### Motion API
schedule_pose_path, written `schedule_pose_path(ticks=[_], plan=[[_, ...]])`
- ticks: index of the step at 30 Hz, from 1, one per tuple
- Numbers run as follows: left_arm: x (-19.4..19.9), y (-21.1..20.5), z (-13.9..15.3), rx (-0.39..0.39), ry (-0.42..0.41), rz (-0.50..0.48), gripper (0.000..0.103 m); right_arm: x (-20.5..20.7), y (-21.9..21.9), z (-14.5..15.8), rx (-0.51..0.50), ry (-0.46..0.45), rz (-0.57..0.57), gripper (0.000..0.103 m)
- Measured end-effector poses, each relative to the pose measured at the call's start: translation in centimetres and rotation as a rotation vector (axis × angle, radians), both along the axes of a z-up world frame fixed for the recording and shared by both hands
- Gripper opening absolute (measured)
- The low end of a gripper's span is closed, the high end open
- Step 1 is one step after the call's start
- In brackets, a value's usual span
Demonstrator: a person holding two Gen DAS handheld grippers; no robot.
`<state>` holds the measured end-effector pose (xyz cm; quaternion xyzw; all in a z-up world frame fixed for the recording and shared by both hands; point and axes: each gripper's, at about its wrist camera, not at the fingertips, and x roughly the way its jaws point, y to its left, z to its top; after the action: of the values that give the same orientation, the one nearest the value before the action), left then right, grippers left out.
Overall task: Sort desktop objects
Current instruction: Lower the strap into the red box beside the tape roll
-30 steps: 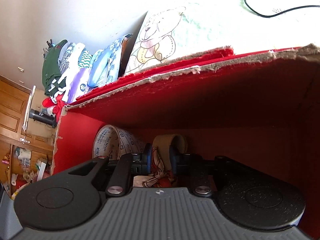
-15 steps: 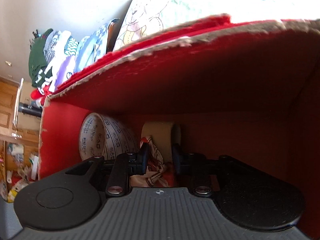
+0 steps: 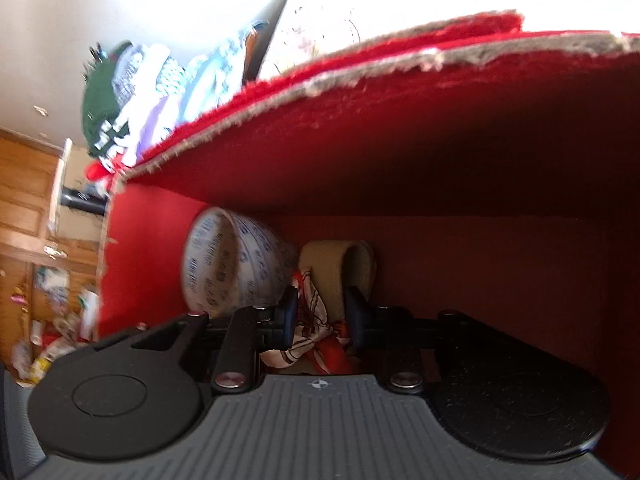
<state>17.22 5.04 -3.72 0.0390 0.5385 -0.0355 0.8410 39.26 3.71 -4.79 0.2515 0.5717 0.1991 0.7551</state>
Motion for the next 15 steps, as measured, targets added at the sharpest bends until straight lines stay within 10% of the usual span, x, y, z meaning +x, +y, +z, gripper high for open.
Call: schedule_pose_path(ticks=[15], plan=[[0.66,-0.10,-0.36,0.017,0.002,0.033,0.061,-0.08,0.03,-0.26,0.031,0.008,0.036,0.030]])
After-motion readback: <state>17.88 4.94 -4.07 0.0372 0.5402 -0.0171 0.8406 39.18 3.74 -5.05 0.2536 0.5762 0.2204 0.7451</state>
